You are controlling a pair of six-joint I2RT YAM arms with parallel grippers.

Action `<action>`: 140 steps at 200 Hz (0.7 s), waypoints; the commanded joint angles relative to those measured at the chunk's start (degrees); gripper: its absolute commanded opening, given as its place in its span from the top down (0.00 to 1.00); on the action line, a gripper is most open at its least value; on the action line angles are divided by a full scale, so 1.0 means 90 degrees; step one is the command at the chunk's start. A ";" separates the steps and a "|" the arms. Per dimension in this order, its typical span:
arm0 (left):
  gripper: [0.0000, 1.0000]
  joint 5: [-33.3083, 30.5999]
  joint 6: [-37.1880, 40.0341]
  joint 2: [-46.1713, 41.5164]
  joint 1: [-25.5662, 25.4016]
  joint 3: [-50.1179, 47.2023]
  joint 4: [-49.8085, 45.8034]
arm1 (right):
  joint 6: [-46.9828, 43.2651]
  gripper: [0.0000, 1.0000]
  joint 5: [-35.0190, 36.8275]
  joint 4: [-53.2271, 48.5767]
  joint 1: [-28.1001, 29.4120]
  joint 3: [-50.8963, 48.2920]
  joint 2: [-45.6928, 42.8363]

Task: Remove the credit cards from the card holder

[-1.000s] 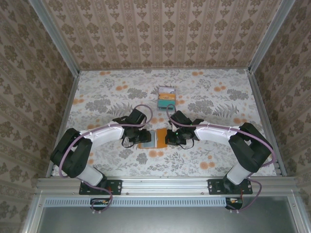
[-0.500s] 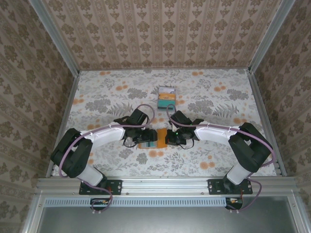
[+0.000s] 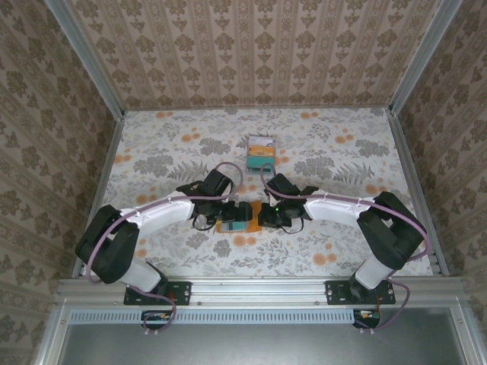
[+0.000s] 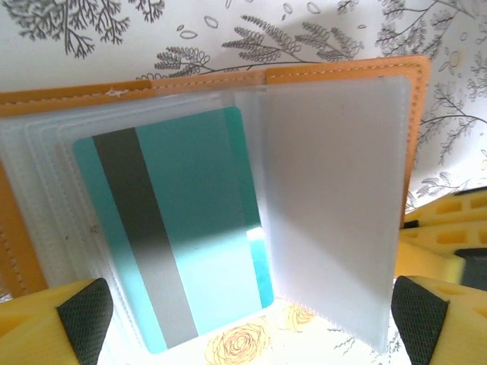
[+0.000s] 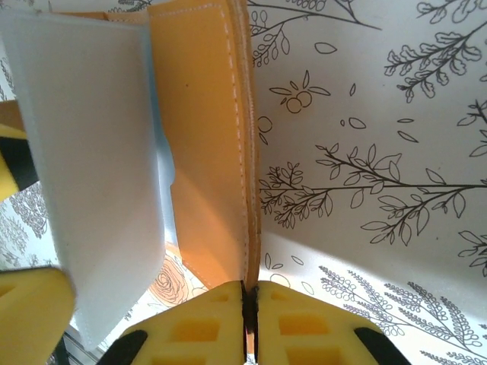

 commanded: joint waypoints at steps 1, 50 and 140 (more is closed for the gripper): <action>0.00 -0.0045 0.0151 -0.0253 -0.0028 0.0265 -0.0379 | 0.0058 0.75 0.0214 -0.0105 -0.0080 -0.0111 0.0032; 0.02 -0.0111 0.0178 -0.0433 -0.0002 0.0324 -0.0478 | -0.0052 0.67 0.0397 -0.0360 -0.0248 -0.0151 -0.0386; 0.53 -0.0416 0.0387 -0.0674 0.0697 -0.0305 -0.0593 | -0.0258 0.62 0.0461 -0.0560 0.0000 0.0548 -0.0761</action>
